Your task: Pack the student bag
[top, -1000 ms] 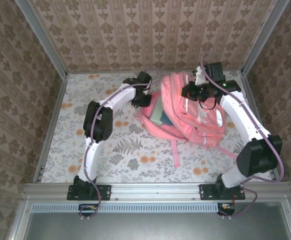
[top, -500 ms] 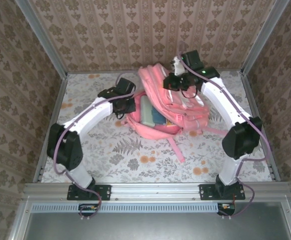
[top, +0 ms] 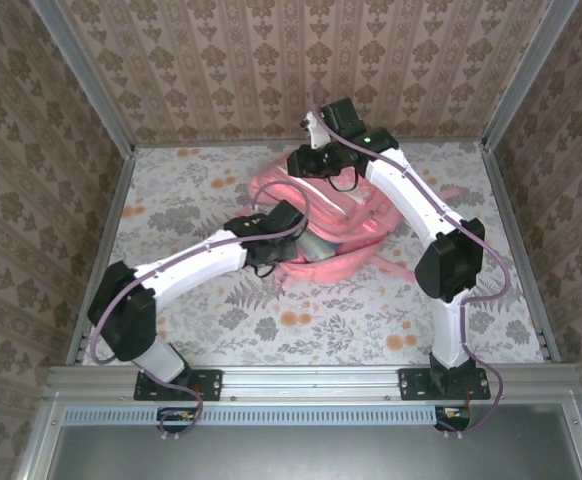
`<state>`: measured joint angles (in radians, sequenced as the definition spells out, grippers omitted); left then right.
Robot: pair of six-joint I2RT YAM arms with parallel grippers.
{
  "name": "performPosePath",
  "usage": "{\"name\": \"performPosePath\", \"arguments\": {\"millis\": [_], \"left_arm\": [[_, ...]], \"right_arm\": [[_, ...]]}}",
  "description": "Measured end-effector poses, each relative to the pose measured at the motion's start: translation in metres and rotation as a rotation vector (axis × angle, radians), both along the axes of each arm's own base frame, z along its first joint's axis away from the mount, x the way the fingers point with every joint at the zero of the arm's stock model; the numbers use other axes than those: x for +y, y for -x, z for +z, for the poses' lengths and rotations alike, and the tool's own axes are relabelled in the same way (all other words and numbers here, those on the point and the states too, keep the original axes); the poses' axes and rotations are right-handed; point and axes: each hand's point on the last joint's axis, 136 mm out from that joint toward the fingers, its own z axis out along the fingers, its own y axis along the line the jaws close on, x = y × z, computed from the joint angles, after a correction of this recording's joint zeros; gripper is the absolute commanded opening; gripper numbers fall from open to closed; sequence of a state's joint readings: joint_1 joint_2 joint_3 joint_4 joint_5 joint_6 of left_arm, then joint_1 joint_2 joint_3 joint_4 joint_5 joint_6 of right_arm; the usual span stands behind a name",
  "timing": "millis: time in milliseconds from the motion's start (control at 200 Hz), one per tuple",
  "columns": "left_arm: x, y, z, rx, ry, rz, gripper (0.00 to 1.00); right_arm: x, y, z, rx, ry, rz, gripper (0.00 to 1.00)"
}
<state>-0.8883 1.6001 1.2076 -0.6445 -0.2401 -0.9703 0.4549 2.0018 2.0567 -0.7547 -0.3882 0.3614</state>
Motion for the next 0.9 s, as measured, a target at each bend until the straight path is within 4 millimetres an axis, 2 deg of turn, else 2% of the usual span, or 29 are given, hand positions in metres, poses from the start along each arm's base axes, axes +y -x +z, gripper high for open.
{"name": "performPosePath", "arguments": {"millis": [130,260,295,380,425,480,570,715,750,795,900], "left_arm": [[-0.018,0.002,-0.017,0.04,0.024,0.004,0.0],[-0.033,0.001,-0.023,0.064,0.057,0.0,0.0],[-0.039,0.0,-0.024,0.072,0.065,-0.006,0.07],[-0.056,-0.001,-0.027,0.095,0.069,-0.035,0.38],[-0.068,0.001,-0.026,0.108,0.088,-0.062,0.45],[-0.079,0.005,-0.024,0.114,0.11,-0.101,0.62],[-0.089,0.012,-0.019,0.118,0.14,-0.141,0.8],[-0.083,0.021,-0.004,0.103,0.157,-0.182,0.85],[-0.079,0.024,0.003,0.092,0.163,-0.189,0.85],[-0.071,0.028,0.011,0.081,0.163,-0.197,0.92],[-0.056,0.029,0.037,0.04,0.179,-0.222,0.92]], "right_arm": [[-0.04,0.018,-0.013,0.01,0.047,-0.085,0.37],[-0.104,0.043,-0.02,0.025,0.059,-0.231,0.38],[-0.121,0.052,-0.021,0.028,0.06,-0.273,0.4],[-0.153,0.074,-0.028,0.039,0.06,-0.365,0.43],[-0.161,0.088,-0.035,0.044,0.058,-0.386,0.44],[-0.167,0.109,-0.047,0.069,0.055,-0.409,0.45],[-0.175,0.135,-0.071,0.115,0.05,-0.447,0.46],[-0.186,0.163,-0.113,0.218,0.047,-0.53,0.47],[-0.188,0.166,-0.12,0.234,0.043,-0.55,0.49],[-0.189,0.169,-0.128,0.249,0.039,-0.571,0.48],[-0.19,0.171,-0.138,0.271,0.016,-0.606,0.46]]}}
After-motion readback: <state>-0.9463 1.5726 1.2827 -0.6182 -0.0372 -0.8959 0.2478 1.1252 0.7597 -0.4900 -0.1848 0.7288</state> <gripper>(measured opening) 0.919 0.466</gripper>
